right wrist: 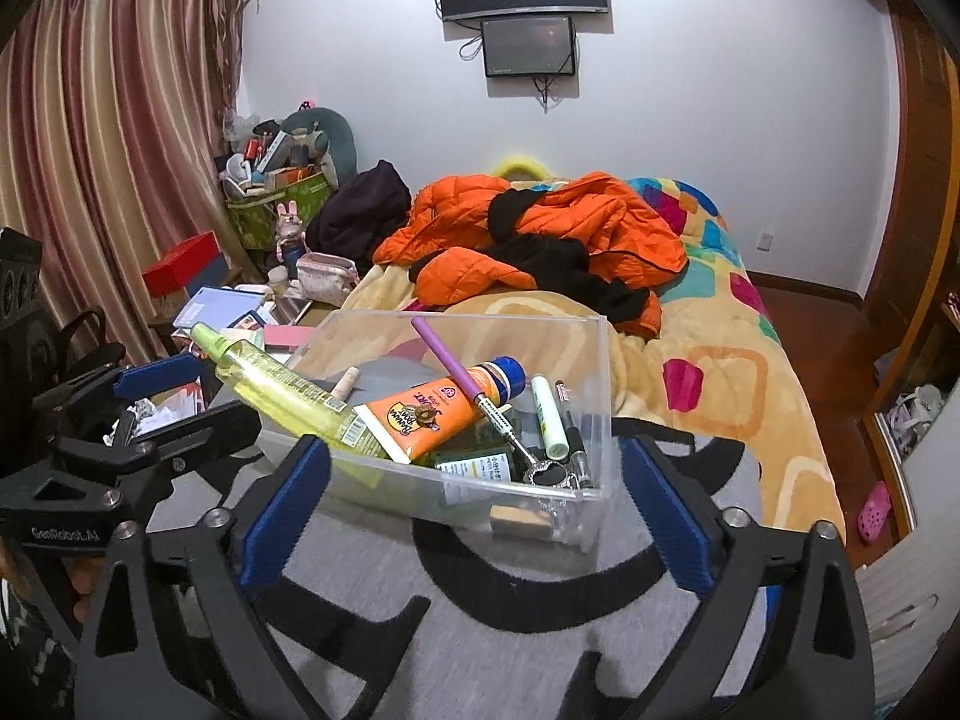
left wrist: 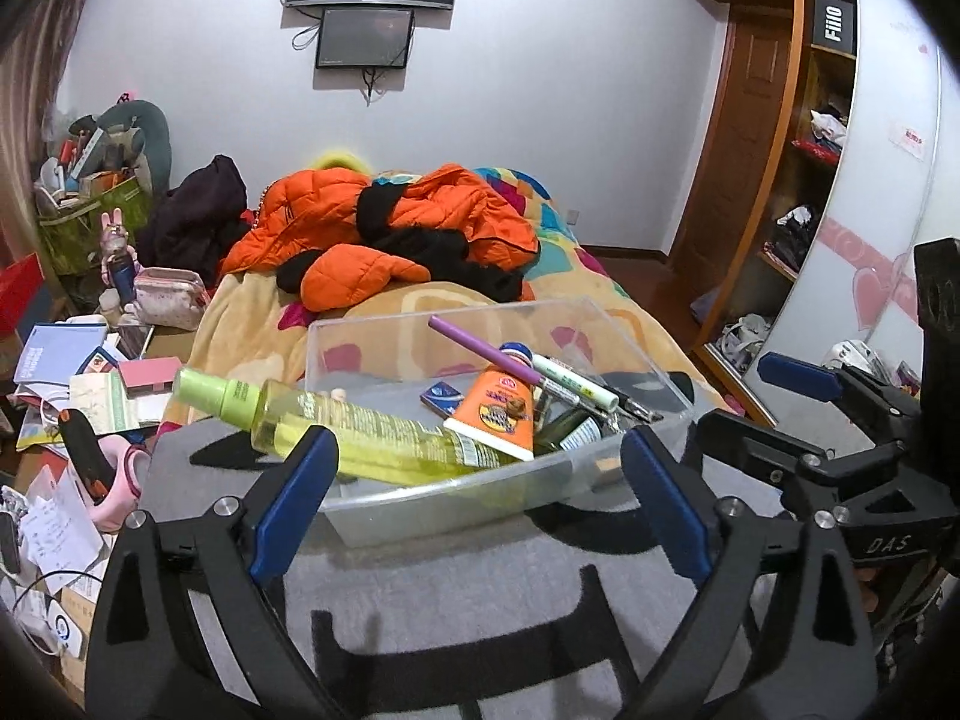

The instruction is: Organize objects

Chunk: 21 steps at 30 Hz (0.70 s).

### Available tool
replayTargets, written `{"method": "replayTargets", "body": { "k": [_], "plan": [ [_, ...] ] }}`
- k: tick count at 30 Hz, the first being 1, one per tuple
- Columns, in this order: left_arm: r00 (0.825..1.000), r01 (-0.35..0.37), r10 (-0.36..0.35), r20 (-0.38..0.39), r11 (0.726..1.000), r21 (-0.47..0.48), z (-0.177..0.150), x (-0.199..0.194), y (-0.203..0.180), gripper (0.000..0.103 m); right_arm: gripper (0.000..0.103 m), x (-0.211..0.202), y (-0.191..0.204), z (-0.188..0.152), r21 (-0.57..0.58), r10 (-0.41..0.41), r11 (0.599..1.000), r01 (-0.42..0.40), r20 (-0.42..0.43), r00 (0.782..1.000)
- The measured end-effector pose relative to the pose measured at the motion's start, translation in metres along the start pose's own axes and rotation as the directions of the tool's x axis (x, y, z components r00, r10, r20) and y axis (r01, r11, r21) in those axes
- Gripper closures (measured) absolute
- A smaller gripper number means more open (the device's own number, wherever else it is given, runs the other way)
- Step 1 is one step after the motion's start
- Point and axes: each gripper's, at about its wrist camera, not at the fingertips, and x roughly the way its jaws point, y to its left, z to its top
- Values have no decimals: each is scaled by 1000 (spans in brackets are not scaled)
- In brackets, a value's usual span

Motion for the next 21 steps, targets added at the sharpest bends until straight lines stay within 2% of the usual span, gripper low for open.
{"method": "replayTargets", "body": {
  "k": [11,21],
  "plan": [
    [999,-14,14,-38,1000,-16,-19,4,-2,6,2,-10,1,-14,18,-14,1000,14,10,1000],
    [999,-19,17,-48,999,-37,-22,7,4,6,2,-13,2,-17,25,-16,1000,16,11,1000]
  ]
}}
